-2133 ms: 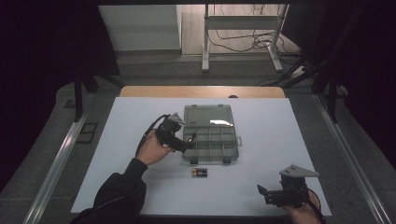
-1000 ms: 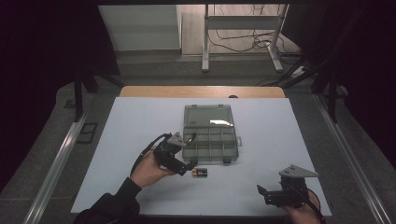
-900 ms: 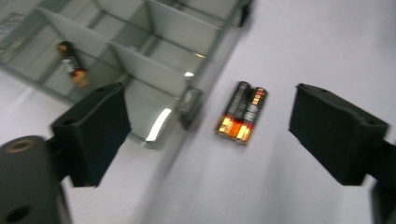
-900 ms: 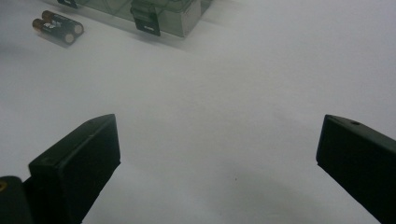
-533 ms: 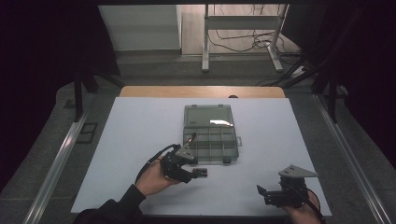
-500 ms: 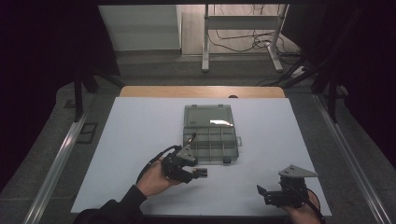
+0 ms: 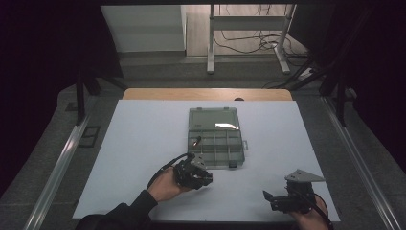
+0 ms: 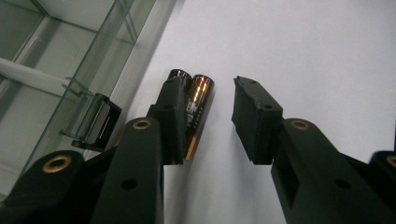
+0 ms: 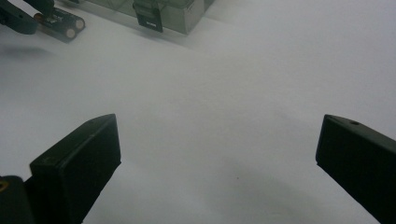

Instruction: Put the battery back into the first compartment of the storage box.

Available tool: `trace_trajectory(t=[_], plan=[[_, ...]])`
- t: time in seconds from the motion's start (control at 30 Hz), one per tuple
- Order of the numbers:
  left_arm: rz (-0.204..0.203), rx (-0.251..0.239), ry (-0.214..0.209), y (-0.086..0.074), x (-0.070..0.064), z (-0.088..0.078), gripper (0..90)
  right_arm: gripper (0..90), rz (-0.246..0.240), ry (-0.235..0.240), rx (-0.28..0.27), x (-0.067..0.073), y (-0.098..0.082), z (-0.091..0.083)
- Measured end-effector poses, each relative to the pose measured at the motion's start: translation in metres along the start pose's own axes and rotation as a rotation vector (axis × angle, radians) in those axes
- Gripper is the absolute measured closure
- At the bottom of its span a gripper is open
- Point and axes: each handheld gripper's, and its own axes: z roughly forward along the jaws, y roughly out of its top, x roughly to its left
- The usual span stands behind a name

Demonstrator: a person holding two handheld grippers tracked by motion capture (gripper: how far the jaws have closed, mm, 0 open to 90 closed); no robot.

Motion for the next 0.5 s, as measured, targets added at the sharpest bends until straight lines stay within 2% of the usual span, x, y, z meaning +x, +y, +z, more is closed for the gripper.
trace_trajectory(t=[0.2, 0.37, 0.5], plan=[[0.011, 0.015, 0.004, 0.000, -0.002, 0.003, 66.6, 0.0, 0.000, 0.001, 0.001, 0.000, 0.000, 0.000], [0.045, 0.062, 0.018, -0.001, -0.006, 0.012, 67.9, 0.0, 0.000, 0.001, 0.002, 0.000, 0.000, 0.000], [0.052, 0.067, 0.017, 0.000, -0.008, 0.012, 76.1, 0.1, 0.000, 0.001, 0.001, 0.000, 0.000, 0.000]])
